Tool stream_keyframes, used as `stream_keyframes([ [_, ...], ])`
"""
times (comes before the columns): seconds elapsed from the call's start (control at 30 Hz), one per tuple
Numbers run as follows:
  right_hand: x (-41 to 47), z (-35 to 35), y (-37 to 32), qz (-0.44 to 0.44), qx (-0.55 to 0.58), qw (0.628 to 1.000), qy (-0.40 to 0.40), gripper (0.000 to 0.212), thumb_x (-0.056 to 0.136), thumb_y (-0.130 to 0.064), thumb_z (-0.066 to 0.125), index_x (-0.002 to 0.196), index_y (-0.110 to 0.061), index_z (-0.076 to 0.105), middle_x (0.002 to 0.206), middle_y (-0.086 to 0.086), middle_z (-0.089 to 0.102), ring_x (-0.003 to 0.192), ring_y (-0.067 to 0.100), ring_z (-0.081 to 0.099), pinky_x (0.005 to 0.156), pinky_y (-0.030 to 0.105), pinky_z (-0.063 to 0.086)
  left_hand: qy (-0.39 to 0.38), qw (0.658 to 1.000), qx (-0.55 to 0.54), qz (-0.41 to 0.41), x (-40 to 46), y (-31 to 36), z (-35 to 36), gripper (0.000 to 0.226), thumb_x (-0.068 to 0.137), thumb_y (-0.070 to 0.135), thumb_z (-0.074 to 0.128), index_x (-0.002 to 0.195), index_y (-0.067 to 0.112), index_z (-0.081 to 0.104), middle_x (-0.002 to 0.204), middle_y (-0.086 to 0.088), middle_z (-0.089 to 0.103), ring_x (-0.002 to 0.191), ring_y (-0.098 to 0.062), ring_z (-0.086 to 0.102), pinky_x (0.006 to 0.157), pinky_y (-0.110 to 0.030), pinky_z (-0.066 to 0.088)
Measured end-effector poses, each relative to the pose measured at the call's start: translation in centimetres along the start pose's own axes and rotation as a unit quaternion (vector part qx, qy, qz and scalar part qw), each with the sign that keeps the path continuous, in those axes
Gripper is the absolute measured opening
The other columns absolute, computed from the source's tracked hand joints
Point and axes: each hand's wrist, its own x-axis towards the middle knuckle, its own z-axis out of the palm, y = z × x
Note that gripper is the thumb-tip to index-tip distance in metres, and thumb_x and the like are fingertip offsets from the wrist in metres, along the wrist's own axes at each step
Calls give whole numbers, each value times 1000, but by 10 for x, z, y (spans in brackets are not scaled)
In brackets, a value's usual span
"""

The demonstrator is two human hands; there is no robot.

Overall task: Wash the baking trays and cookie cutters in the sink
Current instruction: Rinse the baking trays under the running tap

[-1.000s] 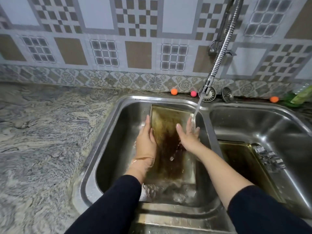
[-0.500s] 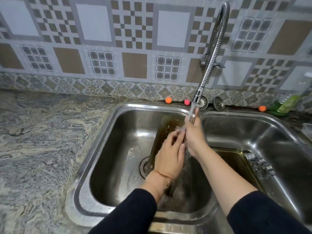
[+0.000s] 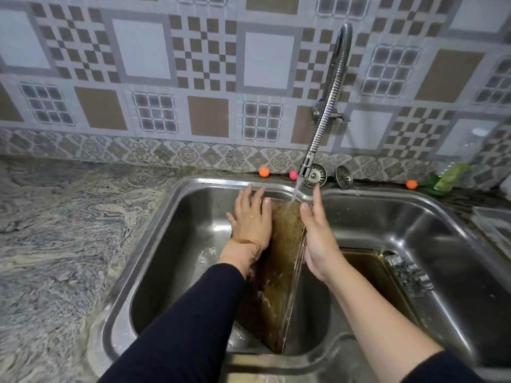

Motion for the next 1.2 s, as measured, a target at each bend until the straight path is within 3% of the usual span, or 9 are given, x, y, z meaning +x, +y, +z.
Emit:
stream_keyframes([
  [0.23, 8, 0, -16, -39, 87, 995, 32, 49, 90, -40, 51, 123, -72, 34, 159, -7, 17, 145, 18, 20, 115, 57, 20, -21, 995, -60, -72, -8, -42, -9, 55, 103, 41, 14, 152, 26, -4, 161, 3, 0, 147, -13, 3, 116, -30, 1],
  [0.4, 14, -7, -42, -34, 128, 985, 107, 52, 102, -28, 37, 143, -54, 18, 160, -7, 9, 147, 20, 8, 116, 55, 12, -111, 989, 26, -92, -36, -64, -12, 57, 100, 50, 9, 151, 33, -8, 160, 8, -8, 147, -13, -5, 119, -44, 0],
  [0.6, 26, -11, -57, -67, 140, 971, 180, 53, 103, -29, 37, 145, -51, 13, 160, -6, 6, 147, 18, 8, 116, 50, 14, -178, 981, 21, 76, -56, -23, -10, 55, 99, 54, 16, 150, 40, -1, 159, 13, -8, 147, -10, -9, 120, -47, 0],
  [0.73, 30, -20, -64, -66, 155, 965, 201, 54, 100, -34, 42, 146, -48, 16, 159, -2, 18, 143, 21, 24, 114, 53, 24, -126, 955, 100, 249, -60, 5, -8, 77, 94, 44, 43, 148, 40, -11, 161, 4, 8, 147, -23, 9, 117, -42, 25],
  [0.83, 30, -29, -82, -55, 197, 962, 181, 50, 97, -38, 48, 144, -35, 31, 147, 3, 43, 130, 22, 47, 108, 52, 37, -36, 940, 129, 313, -58, 27, -4, 95, 87, -1, 44, 143, 50, -13, 158, -4, 22, 141, -31, 29, 97, -44, 49],
  [0.97, 28, -55, -107, -81, 96, 985, 121, 62, 87, -67, 41, 140, -34, 42, 141, 1, 50, 128, 22, 48, 110, 51, 33, 37, 940, 81, 330, -51, 68, -2, 100, 81, -14, 47, 145, 48, 1, 153, 0, 35, 104, -31, 63, 64, -41, 58],
  [1.03, 29, -76, -106, -61, 11, 987, 151, 59, 93, -65, 29, 145, -38, 32, 153, 0, 33, 139, 23, 31, 115, 49, 22, 43, 940, 24, 337, -47, 91, 4, 101, 82, -14, 50, 145, 50, 4, 151, 3, 38, 108, -26, 61, 78, -40, 57],
  [1.1, 30, -101, -96, -23, -101, 977, 187, 51, 98, -53, 31, 147, -40, 25, 157, 0, 23, 143, 23, 23, 113, 48, 20, 25, 944, -71, 322, -50, 114, 14, 94, 85, -15, 44, 149, 44, 9, 149, 8, 38, 127, -6, 45, 101, -24, 41],
  [1.2, 24, -142, -78, -6, -206, 962, 180, 53, 97, -41, 45, 146, -42, 23, 158, 3, 16, 142, 25, 22, 112, 46, 23, -21, 945, -214, 246, -60, 139, 37, 82, 85, -18, 32, 151, 28, 14, 139, 31, 30, 121, 29, 27, 101, 1, 22],
])
